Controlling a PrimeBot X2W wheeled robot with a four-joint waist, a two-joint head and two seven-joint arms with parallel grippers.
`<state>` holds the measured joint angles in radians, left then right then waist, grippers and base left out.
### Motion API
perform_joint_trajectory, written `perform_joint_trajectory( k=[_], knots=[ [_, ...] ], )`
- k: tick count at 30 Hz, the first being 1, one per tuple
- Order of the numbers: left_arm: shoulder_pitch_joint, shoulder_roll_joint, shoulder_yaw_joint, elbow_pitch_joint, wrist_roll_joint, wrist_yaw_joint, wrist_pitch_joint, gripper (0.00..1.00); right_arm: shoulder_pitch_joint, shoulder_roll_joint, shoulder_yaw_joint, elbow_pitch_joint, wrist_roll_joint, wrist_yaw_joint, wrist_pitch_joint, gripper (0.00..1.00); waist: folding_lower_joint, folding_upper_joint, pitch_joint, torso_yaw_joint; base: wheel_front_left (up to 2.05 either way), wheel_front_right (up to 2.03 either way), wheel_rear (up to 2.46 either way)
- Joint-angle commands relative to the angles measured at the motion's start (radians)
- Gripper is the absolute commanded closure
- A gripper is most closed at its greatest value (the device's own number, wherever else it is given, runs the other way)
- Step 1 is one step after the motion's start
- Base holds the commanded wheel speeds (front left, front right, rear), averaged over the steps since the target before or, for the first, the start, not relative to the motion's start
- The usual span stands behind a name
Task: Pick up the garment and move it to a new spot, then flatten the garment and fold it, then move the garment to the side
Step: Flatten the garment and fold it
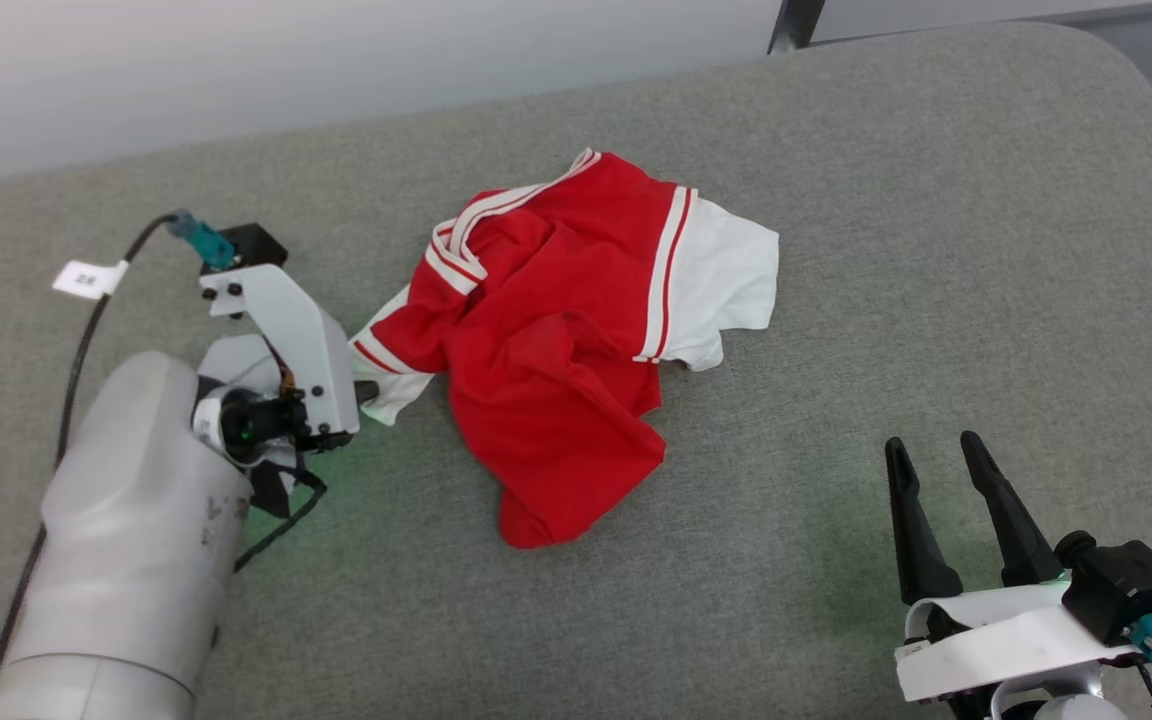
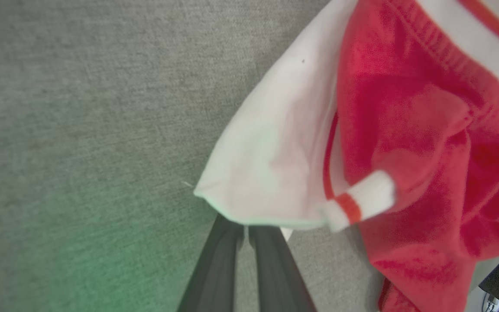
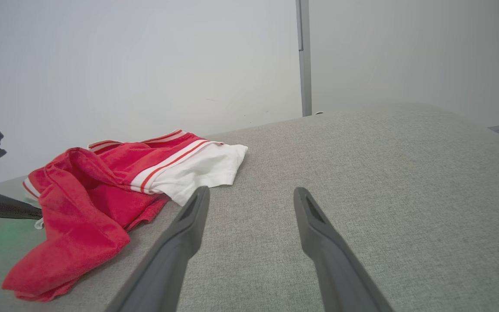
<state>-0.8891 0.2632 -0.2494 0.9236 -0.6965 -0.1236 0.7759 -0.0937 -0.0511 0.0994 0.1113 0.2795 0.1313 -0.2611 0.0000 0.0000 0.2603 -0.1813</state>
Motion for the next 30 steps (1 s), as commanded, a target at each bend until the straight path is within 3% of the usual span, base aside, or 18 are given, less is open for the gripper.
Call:
perform_joint_trajectory(
  k=[1, 12, 19, 24, 30],
  knots=[
    [0.018, -0.014, -0.016, 0.019, -0.006, -0.005, -0.005, 1.00, -0.004, 0.002, -0.009, -0.001, -0.001, -0.001, -0.005, 0.00, 0.0000, 0.0000, -0.009, 0.011, 0.00, 0.00, 0.00],
    [-0.039, 0.038, -0.051, -0.041, -0.032, -0.007, -0.065, 1.00, 0.017, 0.001, -0.015, 0.005, -0.008, -0.001, -0.005, 0.00, 0.0000, 0.0000, -0.055, 0.059, 0.00, 0.00, 0.00],
    [-0.089, 0.105, -0.102, -0.173, -0.029, -0.007, -0.201, 1.00, 0.023, 0.001, -0.016, 0.003, -0.014, -0.001, -0.005, 0.00, 0.0000, 0.0000, -0.073, 0.086, 0.00, 0.00, 0.00],
    [-0.006, 0.182, -0.306, -0.388, -0.063, -0.008, -0.340, 1.00, 0.022, 0.001, -0.009, -0.001, -0.014, -0.001, -0.005, 0.00, 0.0000, 0.0000, -0.069, 0.093, 0.00, 0.00, 0.00],
    [0.096, 0.380, -0.591, -0.565, -0.102, -0.006, -0.506, 1.00, 0.025, 0.001, -0.010, -0.002, -0.021, -0.001, -0.005, 0.00, 0.0000, 0.0000, -0.061, 0.091, 0.00, 0.00, 0.00]
  ],
)
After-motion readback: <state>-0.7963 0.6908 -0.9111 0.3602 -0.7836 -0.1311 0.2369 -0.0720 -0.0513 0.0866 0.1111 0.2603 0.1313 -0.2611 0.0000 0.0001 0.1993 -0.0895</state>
